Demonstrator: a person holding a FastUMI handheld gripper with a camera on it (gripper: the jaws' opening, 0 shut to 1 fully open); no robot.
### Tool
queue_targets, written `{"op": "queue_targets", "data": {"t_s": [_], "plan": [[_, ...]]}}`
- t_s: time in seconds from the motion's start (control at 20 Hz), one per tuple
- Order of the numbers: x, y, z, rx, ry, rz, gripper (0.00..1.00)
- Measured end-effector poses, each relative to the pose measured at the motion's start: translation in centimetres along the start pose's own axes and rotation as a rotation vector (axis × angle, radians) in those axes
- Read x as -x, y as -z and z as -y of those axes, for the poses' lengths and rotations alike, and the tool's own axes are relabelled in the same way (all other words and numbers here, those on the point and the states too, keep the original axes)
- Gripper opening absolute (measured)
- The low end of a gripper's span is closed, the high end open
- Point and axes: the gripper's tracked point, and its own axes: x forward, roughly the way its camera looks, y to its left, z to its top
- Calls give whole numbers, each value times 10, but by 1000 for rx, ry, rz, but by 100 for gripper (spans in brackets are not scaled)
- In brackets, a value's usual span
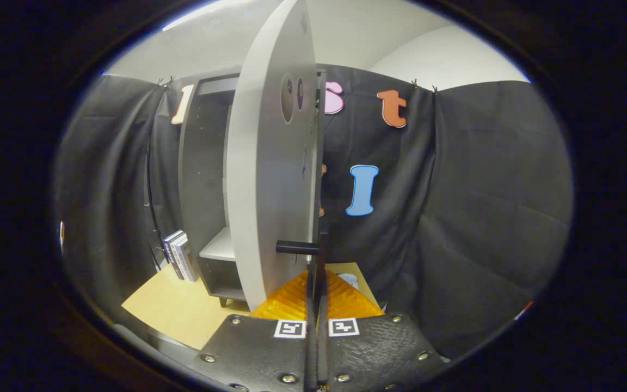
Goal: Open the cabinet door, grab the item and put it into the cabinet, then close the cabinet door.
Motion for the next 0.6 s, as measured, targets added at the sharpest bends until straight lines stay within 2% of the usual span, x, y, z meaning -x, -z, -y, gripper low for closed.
{"op": "queue_targets", "data": {"t_s": [0.15,0.45,0.6], "plan": [[-1,3,19,-5,-52,2,1],[-2,5,60,-7,-59,14,1],[0,6,54,-47,-108,27,1]]}}
